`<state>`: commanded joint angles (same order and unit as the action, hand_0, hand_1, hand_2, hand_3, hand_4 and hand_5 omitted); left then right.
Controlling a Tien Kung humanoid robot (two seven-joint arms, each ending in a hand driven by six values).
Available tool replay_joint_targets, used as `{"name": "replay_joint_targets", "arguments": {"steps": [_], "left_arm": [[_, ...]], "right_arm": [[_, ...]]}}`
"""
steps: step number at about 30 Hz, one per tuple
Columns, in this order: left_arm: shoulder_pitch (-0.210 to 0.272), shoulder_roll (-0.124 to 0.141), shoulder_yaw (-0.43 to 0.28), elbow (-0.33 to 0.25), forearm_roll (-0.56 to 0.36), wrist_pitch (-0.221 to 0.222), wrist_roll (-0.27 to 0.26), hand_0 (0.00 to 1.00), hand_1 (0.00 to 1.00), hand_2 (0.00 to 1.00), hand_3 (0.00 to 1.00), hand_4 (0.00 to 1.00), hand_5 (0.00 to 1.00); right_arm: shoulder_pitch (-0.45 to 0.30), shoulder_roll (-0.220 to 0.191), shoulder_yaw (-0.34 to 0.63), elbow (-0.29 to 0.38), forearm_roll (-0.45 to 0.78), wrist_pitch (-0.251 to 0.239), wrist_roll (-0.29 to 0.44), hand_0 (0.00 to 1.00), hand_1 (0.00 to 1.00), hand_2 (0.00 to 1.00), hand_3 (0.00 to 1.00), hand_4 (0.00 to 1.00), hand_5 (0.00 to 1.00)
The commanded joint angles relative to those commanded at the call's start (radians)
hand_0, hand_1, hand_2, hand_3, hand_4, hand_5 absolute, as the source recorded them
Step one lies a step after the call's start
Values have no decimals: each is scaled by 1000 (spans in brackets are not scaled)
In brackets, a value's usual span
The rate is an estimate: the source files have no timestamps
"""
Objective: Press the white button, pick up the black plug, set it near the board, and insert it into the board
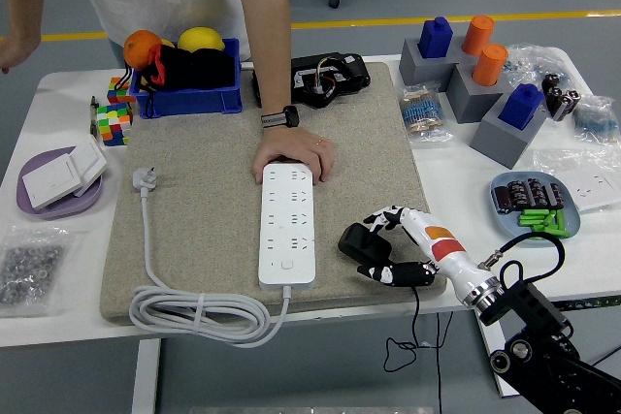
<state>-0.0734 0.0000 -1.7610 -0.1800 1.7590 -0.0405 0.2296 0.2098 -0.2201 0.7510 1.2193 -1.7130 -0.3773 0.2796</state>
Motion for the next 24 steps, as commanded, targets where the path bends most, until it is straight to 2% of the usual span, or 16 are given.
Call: {"name": "replay_joint_targets", "arguments": {"steps": [13, 21, 22, 24], "left_arm": [[-1, 0, 5, 0, -6, 0, -1, 830, 797, 774, 802, 600, 490], [1, 0, 1, 0, -1, 0, 0, 830, 797, 774, 802, 599, 491], [0, 0, 1, 0, -2, 0, 0, 830, 797, 773, 802, 600, 490], [0, 0, 3, 0, -2, 0, 0, 830, 797, 773, 802, 600, 490]], "right_arm": [[21, 15, -30, -59, 13, -12, 20, 555, 628, 631, 499, 926, 79], [34, 22, -45, -78, 38, -57, 73, 535, 609, 599, 495, 903, 67], [36, 22, -47, -78, 41, -63, 81, 465, 543, 560, 484, 841, 11], [37, 21, -49, -79, 47, -73, 93, 465, 543, 560, 484, 841, 11]]}}
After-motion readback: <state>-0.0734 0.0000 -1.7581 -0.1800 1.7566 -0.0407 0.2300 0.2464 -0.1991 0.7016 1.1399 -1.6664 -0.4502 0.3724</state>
